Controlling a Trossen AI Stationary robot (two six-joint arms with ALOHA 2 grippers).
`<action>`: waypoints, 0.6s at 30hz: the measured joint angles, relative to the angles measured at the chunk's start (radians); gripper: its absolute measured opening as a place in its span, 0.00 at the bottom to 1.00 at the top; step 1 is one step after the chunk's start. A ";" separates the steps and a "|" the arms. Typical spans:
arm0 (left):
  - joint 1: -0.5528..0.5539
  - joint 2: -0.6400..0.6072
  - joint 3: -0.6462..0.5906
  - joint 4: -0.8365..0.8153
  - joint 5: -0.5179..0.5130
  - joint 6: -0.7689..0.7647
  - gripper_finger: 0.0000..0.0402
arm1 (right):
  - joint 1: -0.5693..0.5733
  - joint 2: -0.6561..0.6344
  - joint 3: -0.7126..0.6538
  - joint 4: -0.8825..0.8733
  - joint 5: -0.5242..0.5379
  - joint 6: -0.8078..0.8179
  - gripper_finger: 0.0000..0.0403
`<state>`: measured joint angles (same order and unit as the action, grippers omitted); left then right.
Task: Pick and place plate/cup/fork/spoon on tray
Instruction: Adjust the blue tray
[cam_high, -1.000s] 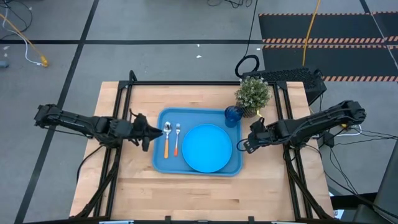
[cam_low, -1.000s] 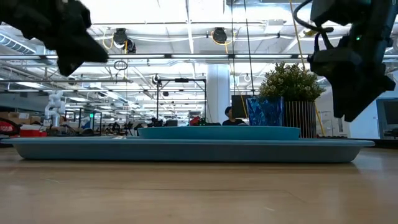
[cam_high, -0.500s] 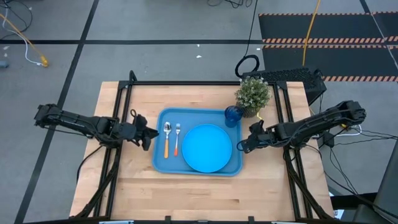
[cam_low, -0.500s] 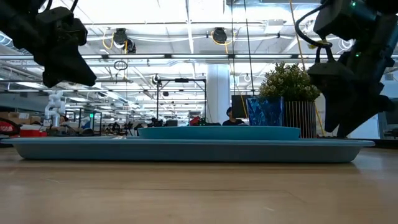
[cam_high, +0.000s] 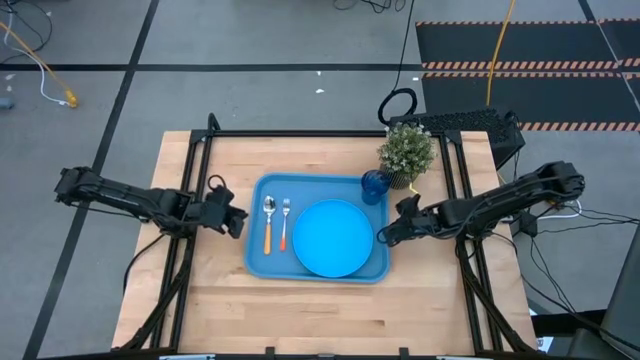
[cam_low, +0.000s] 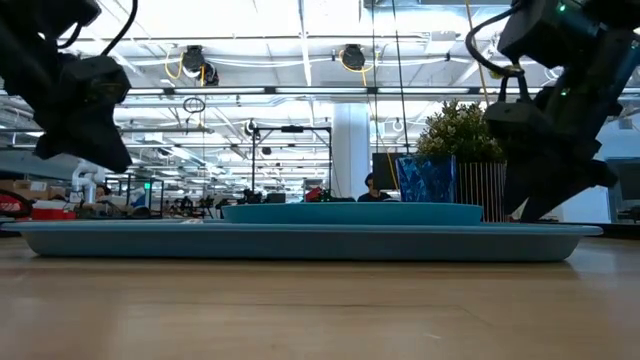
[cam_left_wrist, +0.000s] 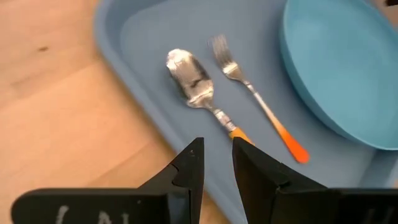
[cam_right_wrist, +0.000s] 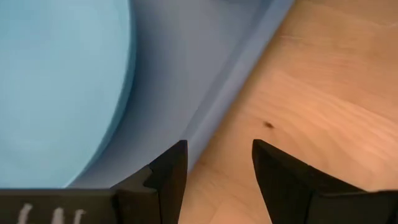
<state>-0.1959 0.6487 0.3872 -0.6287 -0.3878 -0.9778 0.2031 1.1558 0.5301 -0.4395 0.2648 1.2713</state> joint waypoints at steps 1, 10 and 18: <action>0.000 0.000 -0.014 0.032 0.000 0.008 0.21 | 0.000 0.012 0.000 0.008 0.000 -0.001 0.43; 0.000 -0.001 -0.144 0.120 0.007 -0.053 0.21 | -0.010 0.105 0.000 0.100 -0.001 -0.032 0.43; -0.001 -0.001 -0.195 0.188 0.048 -0.060 0.21 | -0.028 0.120 0.000 0.137 -0.005 -0.045 0.43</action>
<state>-0.1967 0.6476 0.1924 -0.4404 -0.3402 -1.0380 0.1753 1.2758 0.5301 -0.3029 0.2602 1.2259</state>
